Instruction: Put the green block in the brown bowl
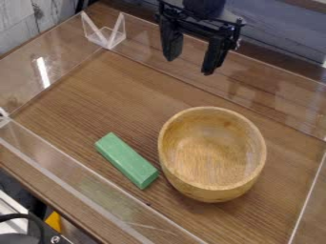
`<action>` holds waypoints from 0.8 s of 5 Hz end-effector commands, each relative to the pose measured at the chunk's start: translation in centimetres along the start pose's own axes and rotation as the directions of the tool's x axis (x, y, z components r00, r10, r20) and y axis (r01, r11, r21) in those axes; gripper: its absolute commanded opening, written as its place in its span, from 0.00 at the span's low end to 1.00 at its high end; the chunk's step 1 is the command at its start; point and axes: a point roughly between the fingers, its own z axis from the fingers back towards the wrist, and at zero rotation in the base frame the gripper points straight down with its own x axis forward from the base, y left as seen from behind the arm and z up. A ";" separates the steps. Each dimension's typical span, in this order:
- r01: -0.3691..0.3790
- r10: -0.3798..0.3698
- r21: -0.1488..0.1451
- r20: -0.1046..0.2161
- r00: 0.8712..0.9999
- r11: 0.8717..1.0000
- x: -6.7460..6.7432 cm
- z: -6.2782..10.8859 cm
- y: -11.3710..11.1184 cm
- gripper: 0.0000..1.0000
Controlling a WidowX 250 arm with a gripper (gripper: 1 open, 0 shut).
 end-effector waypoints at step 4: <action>-0.576 0.578 -0.081 -0.001 0.816 0.813 -4.9 -2.8 0.7 1.00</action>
